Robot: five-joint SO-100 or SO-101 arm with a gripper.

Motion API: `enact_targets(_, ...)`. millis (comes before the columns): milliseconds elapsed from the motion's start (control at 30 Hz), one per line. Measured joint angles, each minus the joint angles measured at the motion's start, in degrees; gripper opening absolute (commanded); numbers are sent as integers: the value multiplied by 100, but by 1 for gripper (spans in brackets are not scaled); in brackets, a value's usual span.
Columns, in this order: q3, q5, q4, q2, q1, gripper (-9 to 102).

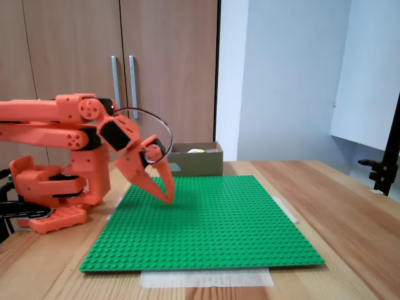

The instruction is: Pick the ball and put it in the box.

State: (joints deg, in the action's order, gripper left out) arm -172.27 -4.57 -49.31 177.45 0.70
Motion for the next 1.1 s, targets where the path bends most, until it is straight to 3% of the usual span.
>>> enact_targets(1100,-817,-26,0,668,79,-1)
